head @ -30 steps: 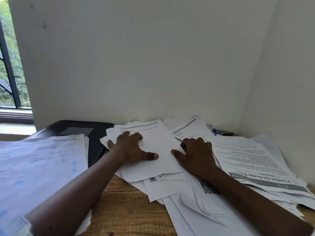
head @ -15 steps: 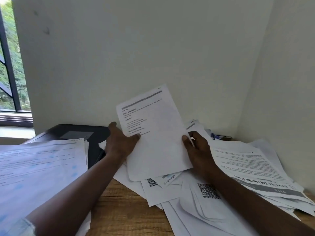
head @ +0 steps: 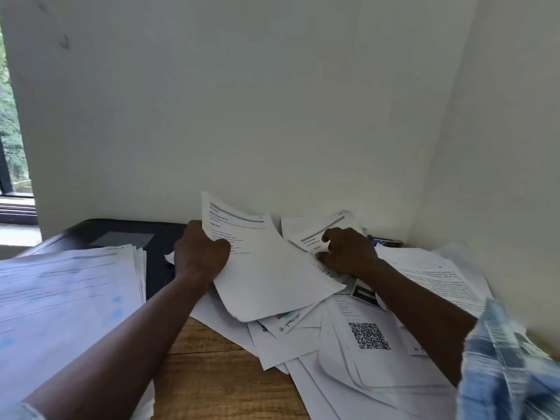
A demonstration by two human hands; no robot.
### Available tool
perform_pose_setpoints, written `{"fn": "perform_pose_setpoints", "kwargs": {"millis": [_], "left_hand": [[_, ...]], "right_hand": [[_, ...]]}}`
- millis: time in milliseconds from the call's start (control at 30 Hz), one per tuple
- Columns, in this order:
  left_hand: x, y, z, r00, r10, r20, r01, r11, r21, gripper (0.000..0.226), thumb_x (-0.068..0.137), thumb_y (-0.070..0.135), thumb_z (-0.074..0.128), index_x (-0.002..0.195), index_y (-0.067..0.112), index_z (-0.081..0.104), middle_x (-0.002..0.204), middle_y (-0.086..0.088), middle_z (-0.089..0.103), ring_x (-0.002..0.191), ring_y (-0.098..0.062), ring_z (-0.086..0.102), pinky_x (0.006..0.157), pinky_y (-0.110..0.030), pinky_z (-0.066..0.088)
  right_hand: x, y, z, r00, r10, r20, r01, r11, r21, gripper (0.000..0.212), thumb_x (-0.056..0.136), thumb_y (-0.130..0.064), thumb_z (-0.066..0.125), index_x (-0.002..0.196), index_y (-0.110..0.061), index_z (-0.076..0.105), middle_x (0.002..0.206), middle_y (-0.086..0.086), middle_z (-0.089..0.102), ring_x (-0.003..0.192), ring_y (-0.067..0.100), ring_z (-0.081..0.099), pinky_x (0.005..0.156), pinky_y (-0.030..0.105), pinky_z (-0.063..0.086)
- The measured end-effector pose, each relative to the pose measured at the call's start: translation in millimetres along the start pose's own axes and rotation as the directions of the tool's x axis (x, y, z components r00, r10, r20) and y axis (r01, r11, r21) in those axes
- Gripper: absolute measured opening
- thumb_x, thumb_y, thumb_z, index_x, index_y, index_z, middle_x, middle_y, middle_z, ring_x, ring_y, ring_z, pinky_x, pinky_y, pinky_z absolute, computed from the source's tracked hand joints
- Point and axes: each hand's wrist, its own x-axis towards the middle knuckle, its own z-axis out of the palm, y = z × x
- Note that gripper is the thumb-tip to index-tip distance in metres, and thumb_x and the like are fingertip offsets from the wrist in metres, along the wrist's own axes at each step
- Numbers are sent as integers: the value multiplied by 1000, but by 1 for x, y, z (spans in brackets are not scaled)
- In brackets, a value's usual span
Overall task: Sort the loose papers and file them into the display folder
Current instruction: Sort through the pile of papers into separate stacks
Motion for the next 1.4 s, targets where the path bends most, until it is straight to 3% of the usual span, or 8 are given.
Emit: {"fn": "perform_pose_setpoints", "kwargs": {"millis": [167, 400, 500, 667, 933, 1167, 1267, 1400], "left_hand": [[-4, 3, 2, 997, 77, 17, -77, 997, 1, 76, 87, 5, 57, 154, 23, 27, 102, -4, 59, 95, -29, 54, 83, -35, 42], [-5, 0, 3, 990, 102, 99, -112, 989, 97, 35, 84, 5, 58, 112, 16, 76, 122, -6, 70, 115, -29, 62, 93, -32, 49], [-4, 1, 5, 990, 100, 102, -110, 989, 102, 28, 85, 7, 59, 104, 13, 78, 113, -3, 73, 114, -27, 63, 92, -30, 48], [-2, -2, 7, 989, 105, 106, -116, 988, 104, 23, 86, 10, 61, 101, 13, 78, 106, 1, 72, 112, -27, 64, 88, -27, 43], [-8, 4, 4, 974, 214, 69, -215, 977, 7, 33, 82, 5, 57, 99, 23, 79, 113, 9, 72, 112, -17, 63, 101, -37, 51], [-10, 4, 13, 959, 232, 161, -246, 967, 72, 29, 99, 38, 62, 92, 16, 80, 103, 3, 77, 105, -21, 67, 92, -34, 50], [-9, 7, 13, 961, 132, 244, -125, 991, -44, 68, 94, 70, 55, 92, 6, 79, 96, -6, 77, 97, -26, 69, 96, -44, 52], [-8, 5, 11, 921, 114, 374, -30, 975, -222, 50, 85, 72, 66, 84, 25, 84, 88, 5, 80, 94, -21, 75, 94, -47, 57]], "right_hand": [[8, -1, 6, 998, 35, -52, -34, 999, 35, 35, 90, -59, 61, 106, -29, 68, 113, -3, 69, 114, 21, 63, 84, 31, 44], [6, 2, 13, 992, -100, -77, 87, 984, -155, 33, 98, -32, 56, 129, -26, 61, 118, 5, 68, 115, 28, 63, 91, 35, 47], [2, -5, 14, 979, -150, -139, 122, 974, -189, 42, 96, -14, 52, 138, -22, 52, 112, 11, 68, 105, 33, 66, 80, 36, 45], [6, -1, 12, 995, -97, -29, 95, 992, -80, 38, 90, -57, 64, 116, -29, 65, 110, -1, 69, 109, 22, 62, 92, 36, 49], [7, -17, 12, 984, -134, -116, 100, 960, -260, 19, 94, -20, 53, 108, -15, 64, 112, 10, 67, 106, 32, 64, 79, 33, 42], [-3, -45, -20, 862, 91, -498, 12, 980, 199, 16, 87, -30, 62, 79, -18, 67, 80, 0, 70, 79, 30, 65, 64, 32, 42], [-13, -79, -26, 877, 98, -471, 74, 940, 333, 18, 84, -35, 62, 80, -19, 70, 81, -3, 73, 80, 27, 68, 71, 35, 55], [-38, -120, -9, 937, -41, -348, 221, 840, 496, 25, 83, -38, 59, 80, -19, 74, 79, -4, 76, 77, 19, 72, 74, 36, 58]]}}
